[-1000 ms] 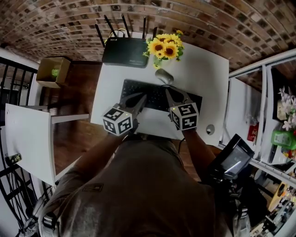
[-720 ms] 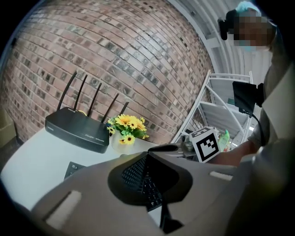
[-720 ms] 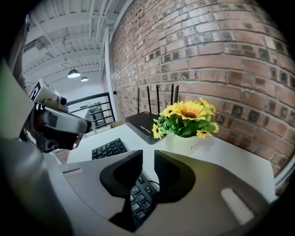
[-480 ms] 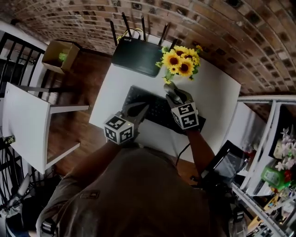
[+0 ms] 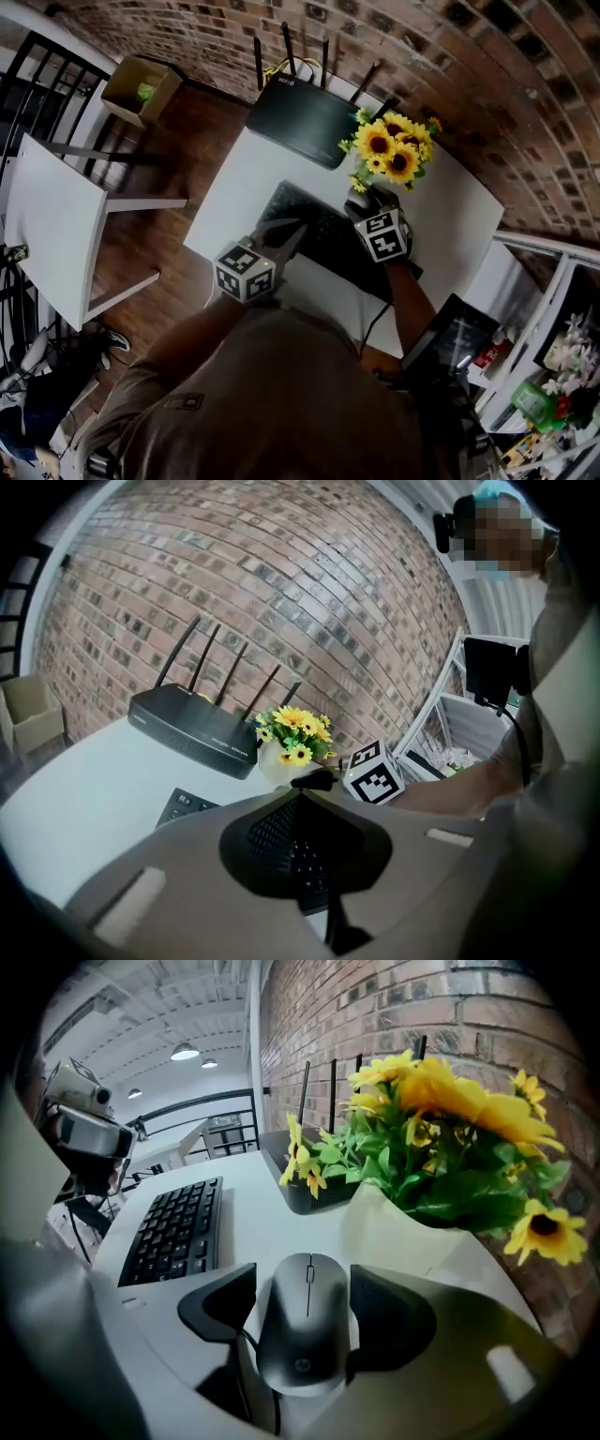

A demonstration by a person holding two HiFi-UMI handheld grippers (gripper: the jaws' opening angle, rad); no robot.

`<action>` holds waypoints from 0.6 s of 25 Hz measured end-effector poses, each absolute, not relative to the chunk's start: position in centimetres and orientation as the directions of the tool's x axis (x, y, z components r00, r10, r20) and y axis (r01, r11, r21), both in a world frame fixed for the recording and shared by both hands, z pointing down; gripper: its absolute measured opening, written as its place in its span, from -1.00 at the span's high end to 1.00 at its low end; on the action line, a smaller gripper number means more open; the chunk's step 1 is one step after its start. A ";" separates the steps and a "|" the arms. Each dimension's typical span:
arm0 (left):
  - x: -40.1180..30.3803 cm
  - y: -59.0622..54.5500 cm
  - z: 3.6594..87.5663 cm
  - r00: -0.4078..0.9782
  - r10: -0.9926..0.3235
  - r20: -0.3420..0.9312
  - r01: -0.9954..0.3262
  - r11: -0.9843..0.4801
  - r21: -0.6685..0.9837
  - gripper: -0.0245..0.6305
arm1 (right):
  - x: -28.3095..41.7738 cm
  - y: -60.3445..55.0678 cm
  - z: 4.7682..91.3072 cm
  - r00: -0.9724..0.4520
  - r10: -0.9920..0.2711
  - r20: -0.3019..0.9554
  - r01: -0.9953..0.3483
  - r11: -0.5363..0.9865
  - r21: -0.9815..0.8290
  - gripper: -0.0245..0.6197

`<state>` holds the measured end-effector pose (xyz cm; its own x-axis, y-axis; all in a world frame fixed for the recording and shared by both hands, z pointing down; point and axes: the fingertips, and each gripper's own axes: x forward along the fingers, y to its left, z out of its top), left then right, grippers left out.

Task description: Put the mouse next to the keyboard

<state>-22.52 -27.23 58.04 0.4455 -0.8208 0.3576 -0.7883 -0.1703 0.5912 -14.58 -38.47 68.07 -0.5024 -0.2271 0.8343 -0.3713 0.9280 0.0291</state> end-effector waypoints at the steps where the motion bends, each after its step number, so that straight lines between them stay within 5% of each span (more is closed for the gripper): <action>1: -22.5 -27.4 58.1 0.442 -0.823 0.357 -0.788 -0.166 0.593 0.95 | -14.6 -38.5 68.3 -0.499 -0.218 0.839 -0.361 0.932 0.027 -0.10; 15: -22.4 -27.9 58.6 0.418 -0.834 0.359 -0.785 -0.133 0.604 0.95 | -14.2 -38.7 69.9 -0.499 -0.124 0.858 -0.324 0.945 -0.051 -0.06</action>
<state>-22.43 -27.90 58.60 0.4180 -0.8345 0.3590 -0.7854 -0.1333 0.6045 -14.21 -38.70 69.92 -0.4990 -0.1245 0.8576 -0.3238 0.9447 -0.0513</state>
